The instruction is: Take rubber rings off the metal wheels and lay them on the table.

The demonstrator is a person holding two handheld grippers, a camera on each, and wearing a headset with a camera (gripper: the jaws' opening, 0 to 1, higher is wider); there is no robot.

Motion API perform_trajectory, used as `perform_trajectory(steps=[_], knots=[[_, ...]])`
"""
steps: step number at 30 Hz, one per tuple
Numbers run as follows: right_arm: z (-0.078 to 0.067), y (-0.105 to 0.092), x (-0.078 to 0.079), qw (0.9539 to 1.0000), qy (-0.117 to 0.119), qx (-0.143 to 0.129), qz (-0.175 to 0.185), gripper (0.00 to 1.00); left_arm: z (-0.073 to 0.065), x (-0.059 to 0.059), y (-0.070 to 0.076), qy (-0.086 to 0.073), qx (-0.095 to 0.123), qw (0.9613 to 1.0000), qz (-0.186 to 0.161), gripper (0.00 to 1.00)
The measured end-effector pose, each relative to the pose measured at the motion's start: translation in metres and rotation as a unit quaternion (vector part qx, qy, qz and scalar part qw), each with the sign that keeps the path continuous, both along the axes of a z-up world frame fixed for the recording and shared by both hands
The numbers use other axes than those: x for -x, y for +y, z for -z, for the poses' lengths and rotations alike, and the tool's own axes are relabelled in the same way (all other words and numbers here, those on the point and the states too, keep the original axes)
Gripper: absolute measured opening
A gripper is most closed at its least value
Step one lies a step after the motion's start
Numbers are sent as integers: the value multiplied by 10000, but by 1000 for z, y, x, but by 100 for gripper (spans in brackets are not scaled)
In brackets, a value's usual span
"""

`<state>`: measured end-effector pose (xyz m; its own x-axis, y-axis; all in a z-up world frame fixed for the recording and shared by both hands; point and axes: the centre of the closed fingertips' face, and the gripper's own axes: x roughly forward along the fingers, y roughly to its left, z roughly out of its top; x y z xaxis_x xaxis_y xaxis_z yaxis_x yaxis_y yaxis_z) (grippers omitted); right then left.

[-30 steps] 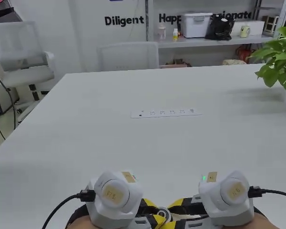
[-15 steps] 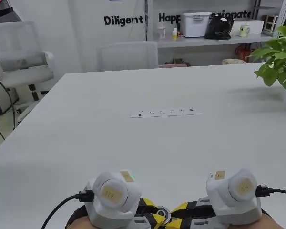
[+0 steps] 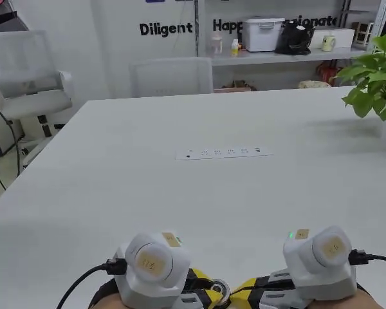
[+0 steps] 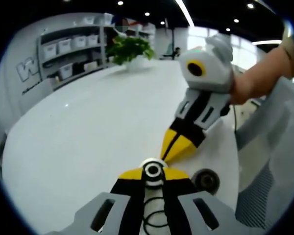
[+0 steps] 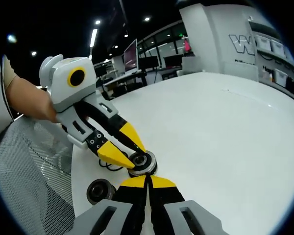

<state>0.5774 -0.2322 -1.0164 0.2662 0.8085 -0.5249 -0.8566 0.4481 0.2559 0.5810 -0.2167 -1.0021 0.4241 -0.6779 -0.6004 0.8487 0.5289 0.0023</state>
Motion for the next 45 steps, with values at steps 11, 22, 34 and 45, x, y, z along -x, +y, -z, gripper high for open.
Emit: perform_trajectory(steps=[11,22,34,45], knots=[[-6,-3,-8,9955,535,-530,580,0,0,3,-2,18,14,10000,-41,13],[-12,0,-6,9923,712,-787,644,0,1,2,-2,-34,-28,10000,-38,13],[-27,19,6,9902,809,-1102,282,0,0,3,-4,-81,-34,10000,-25,12],[-16,6,-1,9915,764,-929,498,0,0,4,-5,-7,-4,10000,54,14]])
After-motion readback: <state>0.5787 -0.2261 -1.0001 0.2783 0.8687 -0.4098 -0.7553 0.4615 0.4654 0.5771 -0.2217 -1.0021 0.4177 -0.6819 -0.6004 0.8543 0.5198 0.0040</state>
